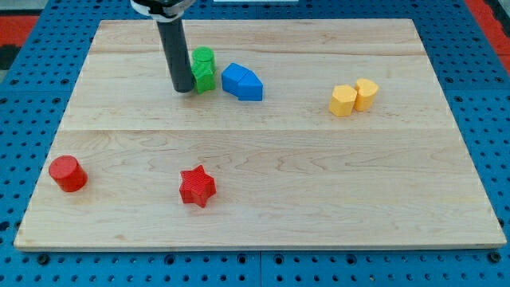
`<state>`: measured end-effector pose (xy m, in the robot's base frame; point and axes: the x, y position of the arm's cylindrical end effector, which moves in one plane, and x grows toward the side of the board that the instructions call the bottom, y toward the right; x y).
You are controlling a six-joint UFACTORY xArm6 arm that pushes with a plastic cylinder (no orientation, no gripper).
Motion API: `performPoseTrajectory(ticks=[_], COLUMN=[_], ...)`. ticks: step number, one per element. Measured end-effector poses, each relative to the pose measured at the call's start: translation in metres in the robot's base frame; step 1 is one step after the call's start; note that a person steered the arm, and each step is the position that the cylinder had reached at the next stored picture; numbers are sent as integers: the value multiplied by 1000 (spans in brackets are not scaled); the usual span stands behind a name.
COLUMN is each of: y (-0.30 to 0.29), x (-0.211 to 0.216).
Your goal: Slide the blue triangle into the green star
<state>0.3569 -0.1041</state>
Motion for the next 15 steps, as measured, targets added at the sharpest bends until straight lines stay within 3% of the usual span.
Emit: performPoseTrajectory(ticks=[2, 3, 5, 6, 7, 8, 9, 11, 13, 15], y=[17, 28, 134, 154, 154, 146, 124, 50, 70, 66], x=[-2, 27, 39, 30, -19, -32, -3, 9, 30, 89])
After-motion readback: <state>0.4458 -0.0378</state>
